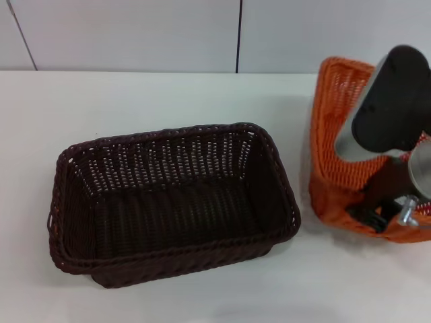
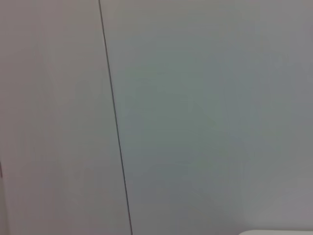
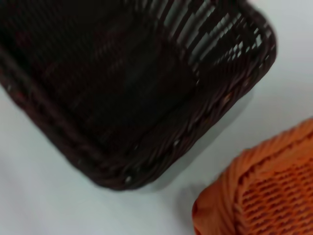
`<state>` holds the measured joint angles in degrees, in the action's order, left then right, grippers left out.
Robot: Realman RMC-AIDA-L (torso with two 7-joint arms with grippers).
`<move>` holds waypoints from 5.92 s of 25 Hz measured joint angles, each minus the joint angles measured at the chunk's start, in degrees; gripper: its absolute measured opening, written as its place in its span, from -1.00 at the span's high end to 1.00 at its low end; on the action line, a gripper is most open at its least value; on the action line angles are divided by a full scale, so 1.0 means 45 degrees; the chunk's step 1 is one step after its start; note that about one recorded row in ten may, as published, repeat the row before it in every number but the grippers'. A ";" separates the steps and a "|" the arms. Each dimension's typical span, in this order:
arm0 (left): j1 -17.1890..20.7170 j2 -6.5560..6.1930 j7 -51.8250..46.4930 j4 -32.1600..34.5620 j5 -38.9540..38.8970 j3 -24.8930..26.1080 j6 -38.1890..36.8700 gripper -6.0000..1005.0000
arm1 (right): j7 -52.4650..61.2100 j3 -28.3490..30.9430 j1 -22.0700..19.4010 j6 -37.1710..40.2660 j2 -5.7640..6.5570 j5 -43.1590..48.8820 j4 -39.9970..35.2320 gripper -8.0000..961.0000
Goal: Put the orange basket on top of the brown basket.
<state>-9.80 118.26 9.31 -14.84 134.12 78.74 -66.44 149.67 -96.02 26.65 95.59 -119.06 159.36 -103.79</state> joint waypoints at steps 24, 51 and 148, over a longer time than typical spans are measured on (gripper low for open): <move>0.0069 0.0068 -0.0646 0.0000 0.0001 -0.0010 0.0078 -0.23 | -0.5270 -0.1869 0.0905 -0.0887 0.0026 0.0488 -0.3108 0.60; 0.0054 0.0061 -0.1356 -0.0028 -0.0632 0.0019 0.0433 -0.23 | -1.2423 -0.4936 0.0051 -0.2828 0.0029 0.1754 -0.3175 0.51; -0.0387 -0.0028 -0.1261 0.0507 -0.1432 -0.0312 0.0836 -0.23 | -0.8243 -0.7409 -0.2677 -2.9388 -0.0014 -0.8526 0.6477 -0.35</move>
<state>-11.54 118.14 3.64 -12.55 127.67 77.34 -62.67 112.57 -129.36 14.60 -36.66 -119.12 120.99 -74.64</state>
